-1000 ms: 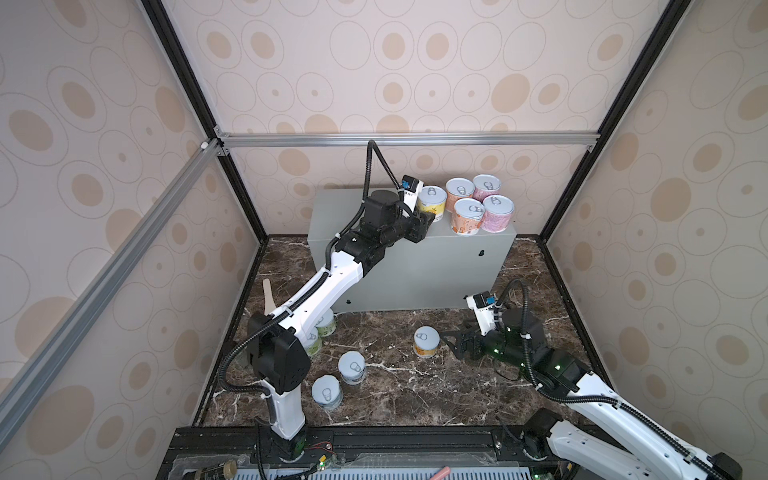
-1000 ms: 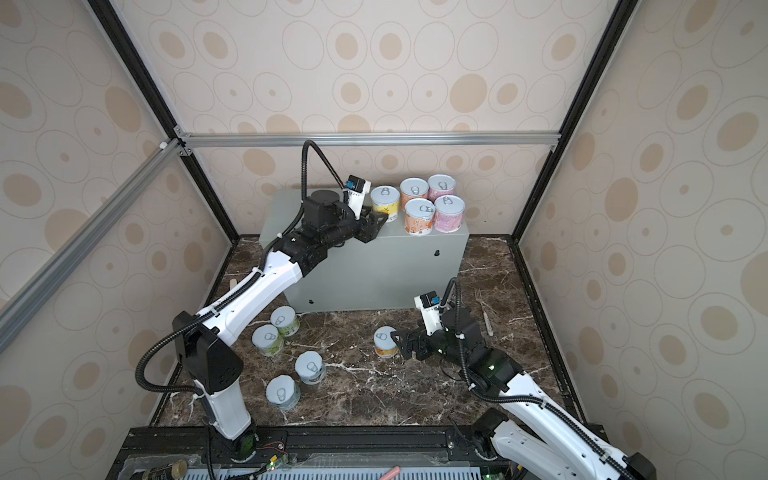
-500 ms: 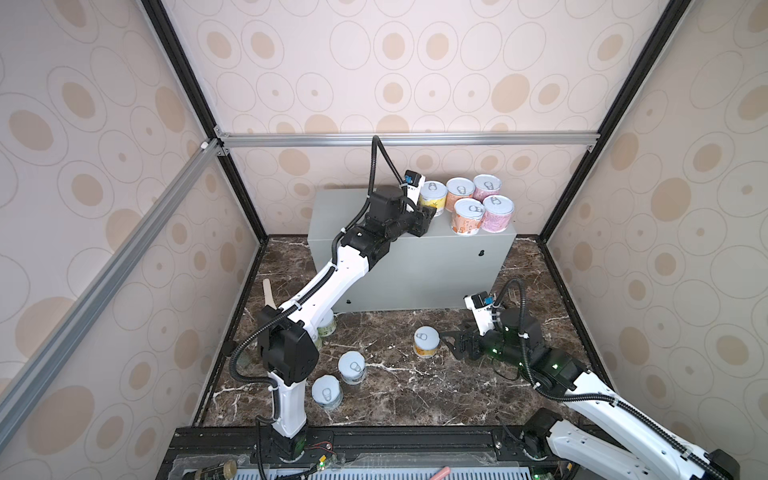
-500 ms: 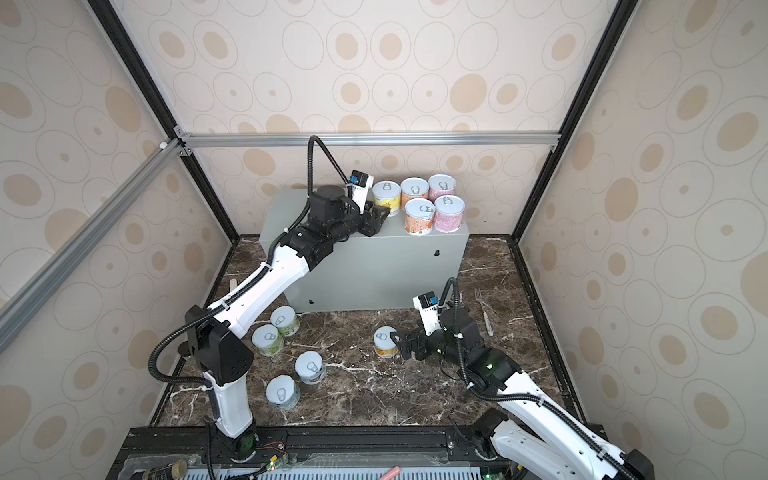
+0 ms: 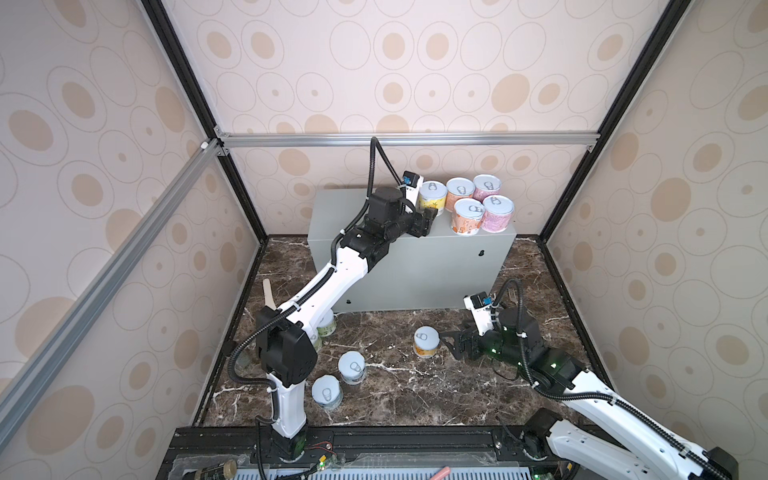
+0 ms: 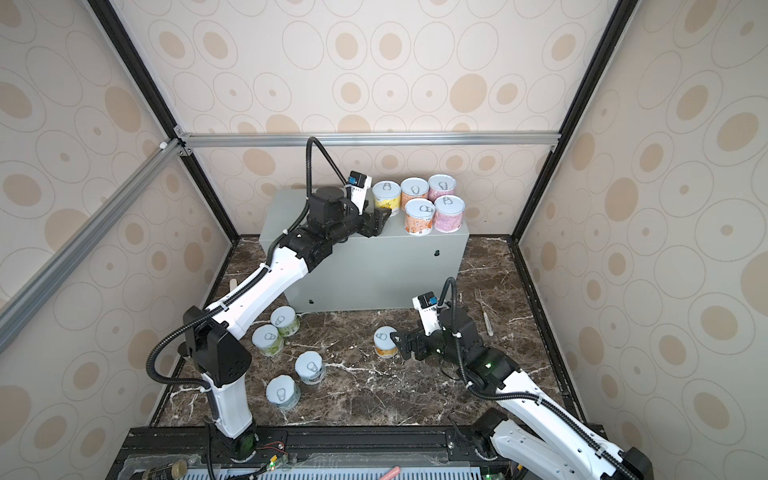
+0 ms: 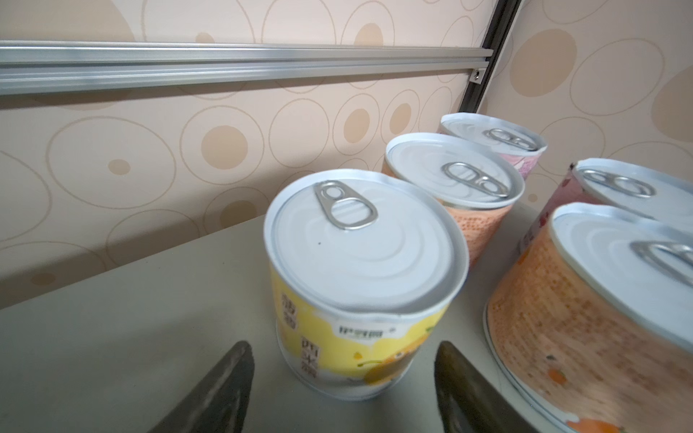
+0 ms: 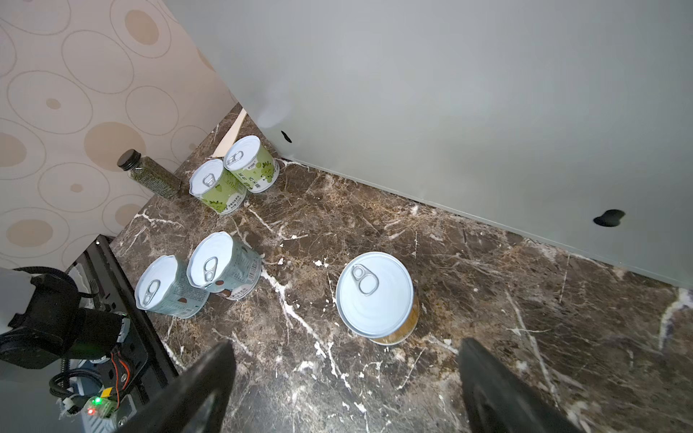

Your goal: Place and organize the canned foods onto the counter

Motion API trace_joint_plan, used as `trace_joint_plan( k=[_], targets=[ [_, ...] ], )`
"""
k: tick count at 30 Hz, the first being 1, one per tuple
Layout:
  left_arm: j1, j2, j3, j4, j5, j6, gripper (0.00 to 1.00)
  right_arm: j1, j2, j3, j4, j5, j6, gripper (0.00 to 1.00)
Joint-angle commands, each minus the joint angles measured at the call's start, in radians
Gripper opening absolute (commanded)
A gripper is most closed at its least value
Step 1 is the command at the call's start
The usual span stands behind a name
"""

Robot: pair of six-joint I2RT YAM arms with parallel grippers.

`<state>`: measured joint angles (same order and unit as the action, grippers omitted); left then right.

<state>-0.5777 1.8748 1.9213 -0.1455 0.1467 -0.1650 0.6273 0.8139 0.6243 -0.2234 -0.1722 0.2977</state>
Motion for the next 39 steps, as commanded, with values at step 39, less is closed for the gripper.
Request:
trace_joint_plan(
  k=[39],
  targets=[
    [0.004, -0.766, -0.738, 0.003, -0.016, -0.078, 0.99, 0.134, -0.016, 0.043, -0.207, 0.153, 0.078, 1.00]
  ],
)
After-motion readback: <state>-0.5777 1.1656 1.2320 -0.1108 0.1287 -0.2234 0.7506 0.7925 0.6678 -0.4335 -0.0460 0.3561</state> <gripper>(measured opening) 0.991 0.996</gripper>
